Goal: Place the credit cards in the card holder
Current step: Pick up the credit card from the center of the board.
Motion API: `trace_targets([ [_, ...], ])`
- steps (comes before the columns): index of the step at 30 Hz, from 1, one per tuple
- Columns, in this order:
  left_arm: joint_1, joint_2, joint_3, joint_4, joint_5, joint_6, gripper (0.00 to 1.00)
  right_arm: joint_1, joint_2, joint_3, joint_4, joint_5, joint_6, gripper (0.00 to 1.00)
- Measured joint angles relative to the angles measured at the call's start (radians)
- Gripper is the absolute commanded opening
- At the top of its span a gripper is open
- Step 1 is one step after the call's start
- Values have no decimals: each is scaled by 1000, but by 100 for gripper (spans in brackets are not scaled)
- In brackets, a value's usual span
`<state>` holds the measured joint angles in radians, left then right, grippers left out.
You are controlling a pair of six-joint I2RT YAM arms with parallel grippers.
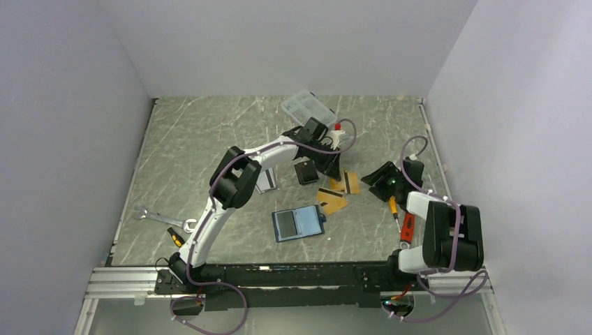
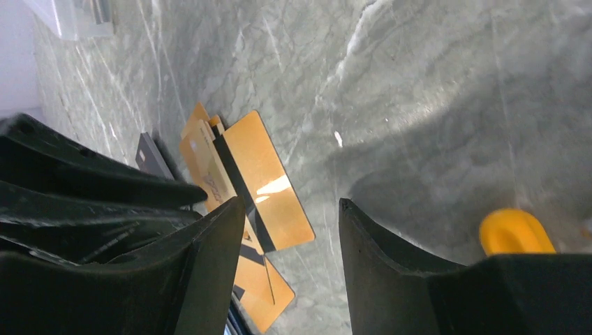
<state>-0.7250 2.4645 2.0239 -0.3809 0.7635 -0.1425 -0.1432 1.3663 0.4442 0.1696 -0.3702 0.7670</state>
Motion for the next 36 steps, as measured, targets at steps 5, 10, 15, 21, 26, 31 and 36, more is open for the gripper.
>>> trace_targets([
  [5, 36, -59, -146, 2, 26, -2, 29, 68, 97, 61, 23, 19, 0, 54],
  [10, 64, -91, -188, -2, 4, 8, 29, 131, 129, 78, 57, 48, 1, 54],
  [15, 63, -90, -177, -5, -9, 7, 29, 138, 144, 88, 68, 56, 0, 54],
  [21, 55, -77, -146, -11, -35, 7, 28, 195, 177, 114, 87, 70, -6, 54],
  [26, 52, -60, -125, -50, -72, 9, 27, 246, 212, 138, 112, 72, -8, 54],
  [31, 50, -56, -114, -72, -92, 11, 27, 269, 219, 144, 116, 73, -11, 55],
  [36, 47, -51, -101, -82, -103, 8, 27, 295, 226, 153, 116, 73, -23, 55],
])
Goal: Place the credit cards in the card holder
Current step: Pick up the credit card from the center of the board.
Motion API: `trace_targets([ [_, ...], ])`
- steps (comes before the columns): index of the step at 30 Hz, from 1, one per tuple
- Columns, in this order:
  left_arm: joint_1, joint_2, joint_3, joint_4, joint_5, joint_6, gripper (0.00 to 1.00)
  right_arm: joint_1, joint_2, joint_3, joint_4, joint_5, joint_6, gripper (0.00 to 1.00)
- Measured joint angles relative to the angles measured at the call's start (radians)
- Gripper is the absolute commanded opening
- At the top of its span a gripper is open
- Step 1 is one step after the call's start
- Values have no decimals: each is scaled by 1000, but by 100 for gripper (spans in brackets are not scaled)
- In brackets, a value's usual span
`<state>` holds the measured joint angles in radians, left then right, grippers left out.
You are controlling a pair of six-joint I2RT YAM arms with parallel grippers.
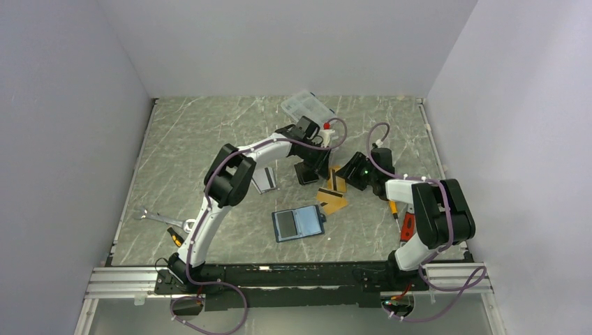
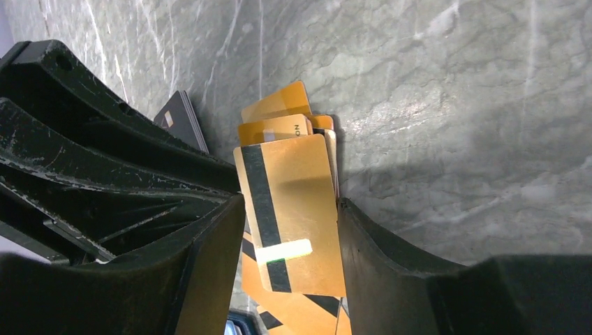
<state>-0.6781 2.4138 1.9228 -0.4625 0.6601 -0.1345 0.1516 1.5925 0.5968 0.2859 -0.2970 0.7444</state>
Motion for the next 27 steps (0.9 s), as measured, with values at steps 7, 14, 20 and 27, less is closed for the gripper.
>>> trace_targets([
  [7, -4, 5, 10, -5, -4, -2, 26, 15, 0, 0, 2, -3, -4, 55],
  [14, -7, 13, 25, -16, -7, -8, 26, 27, 1, 0, 3, -9, -6, 53],
  [20, -7, 20, 36, -21, -5, -9, 26, 24, -2, -27, 45, -14, -3, 48],
  [27, -9, 20, 40, -25, -18, -7, 26, 5, -19, -91, 97, -76, 39, 36],
])
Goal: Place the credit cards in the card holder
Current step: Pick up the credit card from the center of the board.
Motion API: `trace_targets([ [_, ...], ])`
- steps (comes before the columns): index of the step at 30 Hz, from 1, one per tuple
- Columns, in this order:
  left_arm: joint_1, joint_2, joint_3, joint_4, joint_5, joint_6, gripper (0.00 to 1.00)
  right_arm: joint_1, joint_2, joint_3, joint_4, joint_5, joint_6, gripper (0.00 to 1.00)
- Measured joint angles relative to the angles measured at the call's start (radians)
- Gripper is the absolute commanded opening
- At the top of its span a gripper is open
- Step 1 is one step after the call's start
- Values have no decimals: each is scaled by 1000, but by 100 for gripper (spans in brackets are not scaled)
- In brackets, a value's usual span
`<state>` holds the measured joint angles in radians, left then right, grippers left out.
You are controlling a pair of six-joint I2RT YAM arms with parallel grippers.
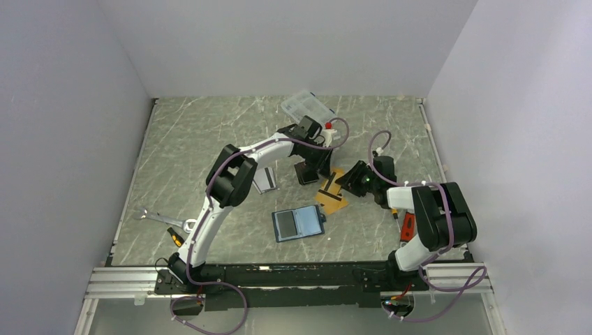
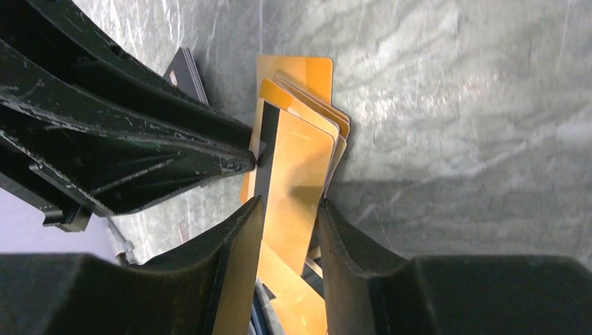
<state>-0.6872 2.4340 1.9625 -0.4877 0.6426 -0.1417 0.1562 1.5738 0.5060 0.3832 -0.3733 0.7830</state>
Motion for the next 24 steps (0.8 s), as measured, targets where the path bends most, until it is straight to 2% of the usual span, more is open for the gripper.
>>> trace_targets([
  [5, -14, 0, 6, 0, -18, 10, 25, -21, -24, -44, 5, -55, 27, 31],
  [16, -29, 1, 13, 0, -37, 17, 25, -22, -55, -67, 5, -130, 78, 32],
  [24, -30, 1, 5, 13, -21, 10, 24, -46, -21, -107, 100, -165, 151, 32],
])
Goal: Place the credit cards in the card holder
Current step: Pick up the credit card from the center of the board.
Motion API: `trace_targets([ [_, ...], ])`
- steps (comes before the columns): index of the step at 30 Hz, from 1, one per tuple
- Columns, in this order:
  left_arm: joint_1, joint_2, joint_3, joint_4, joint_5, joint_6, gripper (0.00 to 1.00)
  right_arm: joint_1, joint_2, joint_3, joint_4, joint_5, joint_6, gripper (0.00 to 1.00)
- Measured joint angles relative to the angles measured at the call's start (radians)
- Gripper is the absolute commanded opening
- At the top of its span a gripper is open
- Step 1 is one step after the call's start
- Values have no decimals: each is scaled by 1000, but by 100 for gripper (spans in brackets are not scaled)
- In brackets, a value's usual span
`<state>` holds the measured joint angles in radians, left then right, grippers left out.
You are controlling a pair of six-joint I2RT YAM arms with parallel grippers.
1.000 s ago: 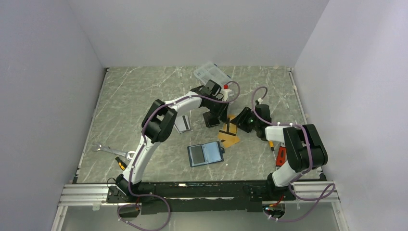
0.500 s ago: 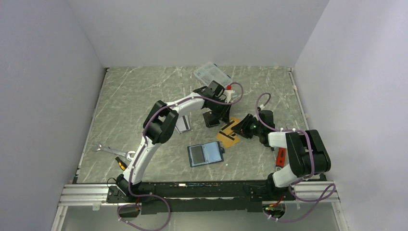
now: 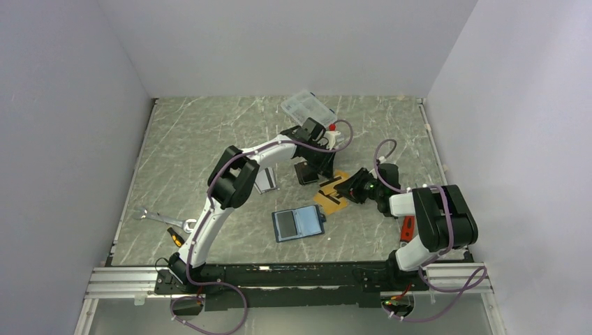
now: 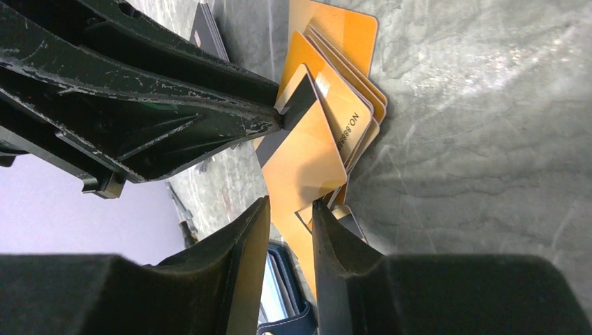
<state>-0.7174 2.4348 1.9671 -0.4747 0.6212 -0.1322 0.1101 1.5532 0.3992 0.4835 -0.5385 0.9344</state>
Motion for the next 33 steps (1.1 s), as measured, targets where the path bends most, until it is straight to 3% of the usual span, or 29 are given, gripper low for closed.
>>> trace_targets([
  [17, 9, -34, -119, 136, 90, -66, 24, -34, 116, -115, 349, -72, 219, 29],
  [24, -7, -36, -159, 122, 196, -129, 24, -35, 217, -146, 556, -71, 317, 28],
  [28, -5, -42, -184, 136, 216, -151, 24, -32, 223, -161, 581, -72, 331, 20],
  [33, 10, -44, -192, 129, 238, -167, 24, -30, 214, -161, 555, -63, 322, 0],
])
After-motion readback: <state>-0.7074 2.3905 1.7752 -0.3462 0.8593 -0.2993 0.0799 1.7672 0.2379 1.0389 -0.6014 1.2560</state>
